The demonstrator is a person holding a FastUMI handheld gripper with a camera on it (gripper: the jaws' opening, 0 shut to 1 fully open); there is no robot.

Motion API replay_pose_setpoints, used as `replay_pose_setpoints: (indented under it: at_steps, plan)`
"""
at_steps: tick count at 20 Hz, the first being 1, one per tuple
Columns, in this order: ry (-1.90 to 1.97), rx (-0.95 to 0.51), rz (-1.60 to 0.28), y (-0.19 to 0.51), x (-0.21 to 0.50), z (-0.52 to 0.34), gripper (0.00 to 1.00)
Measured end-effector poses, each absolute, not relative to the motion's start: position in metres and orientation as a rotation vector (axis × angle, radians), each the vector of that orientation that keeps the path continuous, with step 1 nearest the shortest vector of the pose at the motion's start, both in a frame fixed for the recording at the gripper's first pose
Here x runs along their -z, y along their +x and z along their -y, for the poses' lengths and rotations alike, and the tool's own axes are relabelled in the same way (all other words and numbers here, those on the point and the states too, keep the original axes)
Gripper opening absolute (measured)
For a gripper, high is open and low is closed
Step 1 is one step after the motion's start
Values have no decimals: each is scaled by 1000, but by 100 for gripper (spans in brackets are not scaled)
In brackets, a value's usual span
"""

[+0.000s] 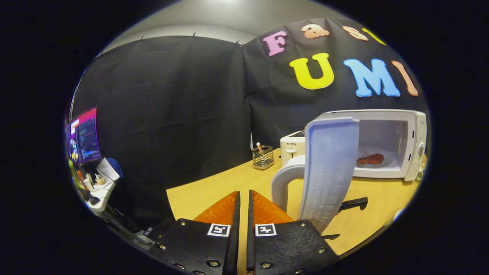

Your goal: Open the microwave, put the food inside, and close the microwave door.

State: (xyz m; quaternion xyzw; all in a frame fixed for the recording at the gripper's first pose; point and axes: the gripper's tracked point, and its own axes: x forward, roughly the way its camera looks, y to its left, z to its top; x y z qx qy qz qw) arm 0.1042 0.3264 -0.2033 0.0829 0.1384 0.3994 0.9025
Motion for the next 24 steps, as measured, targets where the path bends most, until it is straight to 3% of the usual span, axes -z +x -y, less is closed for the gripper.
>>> replay_pose_setpoints:
  at_steps: [1,5,24]
  plan:
    - [166,-797,-264,101,198,-308,1]
    - [-5,-596,-167,127,194,-243,1]
    - [-84,-28,-153,339,216,-39,1]
